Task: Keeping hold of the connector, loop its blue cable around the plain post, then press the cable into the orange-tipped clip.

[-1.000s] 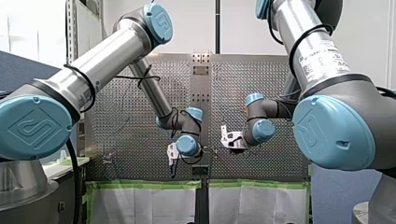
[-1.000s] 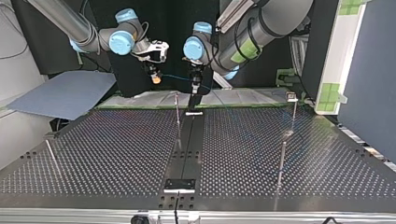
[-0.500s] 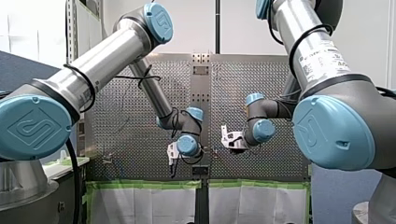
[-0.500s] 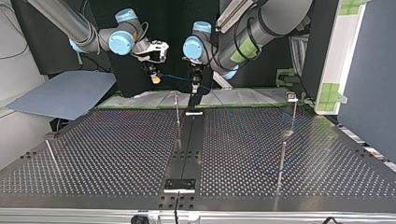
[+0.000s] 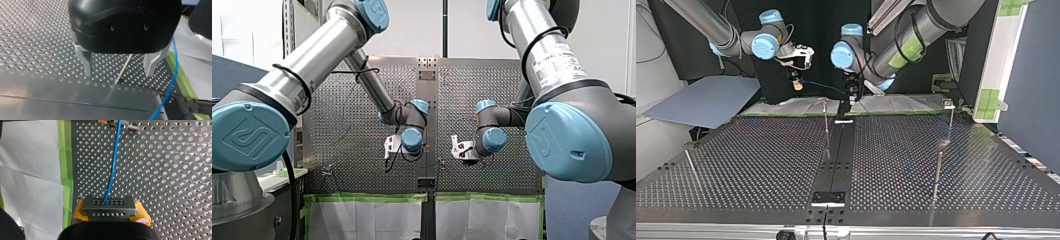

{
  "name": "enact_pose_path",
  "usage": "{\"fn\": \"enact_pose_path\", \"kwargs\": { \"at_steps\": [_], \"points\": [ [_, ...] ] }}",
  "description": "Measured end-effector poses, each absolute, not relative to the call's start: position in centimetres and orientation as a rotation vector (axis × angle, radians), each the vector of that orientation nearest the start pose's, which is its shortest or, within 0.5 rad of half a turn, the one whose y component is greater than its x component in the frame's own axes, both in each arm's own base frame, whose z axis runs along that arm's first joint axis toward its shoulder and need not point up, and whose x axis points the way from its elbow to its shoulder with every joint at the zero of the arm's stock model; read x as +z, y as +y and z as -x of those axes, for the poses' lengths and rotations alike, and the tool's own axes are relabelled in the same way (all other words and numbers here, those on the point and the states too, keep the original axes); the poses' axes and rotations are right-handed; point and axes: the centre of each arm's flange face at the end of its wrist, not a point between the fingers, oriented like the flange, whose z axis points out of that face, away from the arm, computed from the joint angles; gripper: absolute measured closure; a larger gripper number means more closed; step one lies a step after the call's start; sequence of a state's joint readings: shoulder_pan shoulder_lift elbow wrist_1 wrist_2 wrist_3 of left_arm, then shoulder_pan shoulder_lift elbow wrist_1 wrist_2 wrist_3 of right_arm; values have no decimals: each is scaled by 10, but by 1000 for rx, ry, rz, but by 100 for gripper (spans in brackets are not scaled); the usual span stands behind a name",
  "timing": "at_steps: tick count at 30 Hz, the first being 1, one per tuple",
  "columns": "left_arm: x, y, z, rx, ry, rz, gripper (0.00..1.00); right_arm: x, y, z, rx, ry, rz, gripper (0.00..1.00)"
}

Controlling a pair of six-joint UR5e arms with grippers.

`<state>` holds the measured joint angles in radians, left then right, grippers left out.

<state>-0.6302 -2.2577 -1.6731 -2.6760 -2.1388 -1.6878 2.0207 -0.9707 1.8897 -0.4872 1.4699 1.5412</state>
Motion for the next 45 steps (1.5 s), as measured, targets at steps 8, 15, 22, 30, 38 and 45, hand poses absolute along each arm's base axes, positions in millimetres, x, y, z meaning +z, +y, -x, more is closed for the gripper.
{"fn": "enact_pose_path", "kwargs": {
  "at_steps": [8, 15, 22, 30, 38, 45],
  "points": [
    [103, -421, -416, 54, 1882, -219, 1, 68, -409, -360, 1282, -1116, -1994, 100],
    [108, -419, -415, 95, 1919, -244, 1, 66, -408, -360, 1278, -1118, -2000, 100],
    [123, -427, -424, 108, 1924, -250, 1, 63, -408, -359, 1268, -1122, -2003, 100],
    [148, -434, -442, 138, 1921, -241, 1, 47, -414, -357, 1236, -1129, -2018, 100],
    [171, -440, -453, 170, 1932, -264, 1, 42, -412, -362, 1234, -1100, -2057, 100],
    [171, -434, -449, 216, 1977, -296, 1, 44, -416, -362, 1231, -1101, -2085, 100]
  ]
}}
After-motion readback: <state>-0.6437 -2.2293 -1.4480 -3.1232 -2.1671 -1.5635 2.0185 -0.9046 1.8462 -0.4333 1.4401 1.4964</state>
